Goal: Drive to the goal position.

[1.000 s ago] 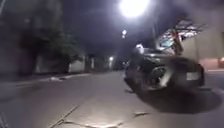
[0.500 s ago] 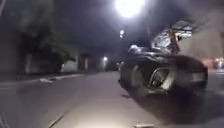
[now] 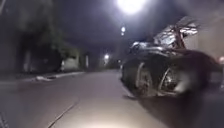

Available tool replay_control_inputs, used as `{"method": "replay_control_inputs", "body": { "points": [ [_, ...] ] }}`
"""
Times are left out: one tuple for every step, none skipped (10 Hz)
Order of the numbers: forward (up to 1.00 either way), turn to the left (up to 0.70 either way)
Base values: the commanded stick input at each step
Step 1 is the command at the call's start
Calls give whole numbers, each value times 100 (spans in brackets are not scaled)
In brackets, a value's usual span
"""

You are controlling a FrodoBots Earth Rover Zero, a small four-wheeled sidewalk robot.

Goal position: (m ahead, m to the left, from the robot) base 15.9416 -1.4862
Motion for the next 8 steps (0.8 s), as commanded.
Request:
{"method": "replay_control_inputs", "body": {
  "points": [
    [70,0],
    [70,0],
    [70,0],
    [70,0],
    [70,0],
    [70,0],
    [70,0],
    [70,0]
  ]
}}
